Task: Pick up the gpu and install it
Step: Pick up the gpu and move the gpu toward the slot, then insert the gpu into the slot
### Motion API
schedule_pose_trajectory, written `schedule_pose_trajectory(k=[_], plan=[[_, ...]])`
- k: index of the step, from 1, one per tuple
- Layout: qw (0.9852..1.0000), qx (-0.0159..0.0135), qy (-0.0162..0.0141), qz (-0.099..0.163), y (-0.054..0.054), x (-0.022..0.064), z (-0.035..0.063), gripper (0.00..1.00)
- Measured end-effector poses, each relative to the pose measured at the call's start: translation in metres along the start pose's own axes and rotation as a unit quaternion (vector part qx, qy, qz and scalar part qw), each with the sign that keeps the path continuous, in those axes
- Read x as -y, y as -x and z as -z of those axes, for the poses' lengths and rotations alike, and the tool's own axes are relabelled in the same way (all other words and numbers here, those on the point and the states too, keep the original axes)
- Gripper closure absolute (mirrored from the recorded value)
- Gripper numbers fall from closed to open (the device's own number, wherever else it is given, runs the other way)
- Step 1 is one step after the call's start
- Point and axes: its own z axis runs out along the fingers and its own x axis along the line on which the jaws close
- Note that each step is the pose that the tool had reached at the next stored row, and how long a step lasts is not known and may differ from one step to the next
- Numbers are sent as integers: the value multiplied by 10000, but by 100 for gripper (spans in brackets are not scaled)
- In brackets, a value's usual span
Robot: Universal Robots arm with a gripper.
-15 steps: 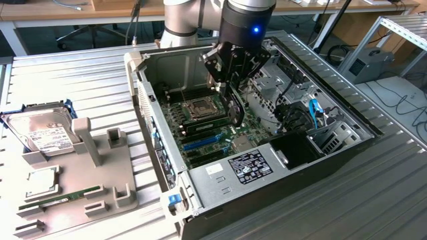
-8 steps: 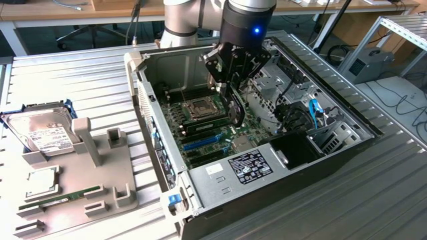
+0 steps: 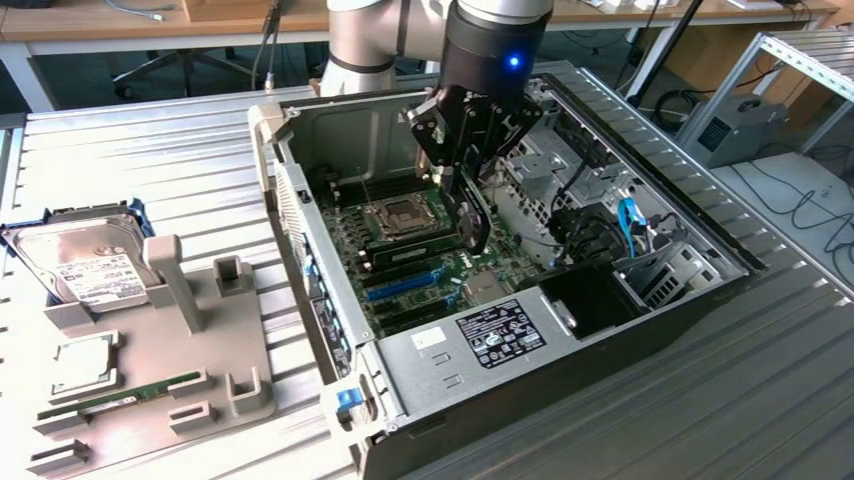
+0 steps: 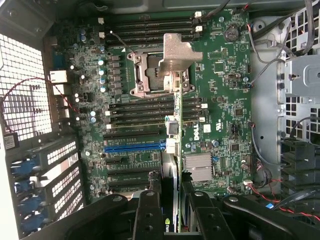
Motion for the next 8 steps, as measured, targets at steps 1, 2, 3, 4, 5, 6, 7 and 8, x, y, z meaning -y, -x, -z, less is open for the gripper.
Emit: schedule_pose_trajectory(k=[1,2,3,4,5,6,7,8], plan=[[10000,0,0,0,0,0,0,74],[10000,0,0,0,0,0,0,74],[10000,0,0,0,0,0,0,74],[10000,0,0,0,0,0,0,74],[10000,0,0,0,0,0,0,74],[10000,0,0,0,0,0,0,74],[10000,0,0,9,0,0,0,74],[10000,1,1,22,0,0,0,74]])
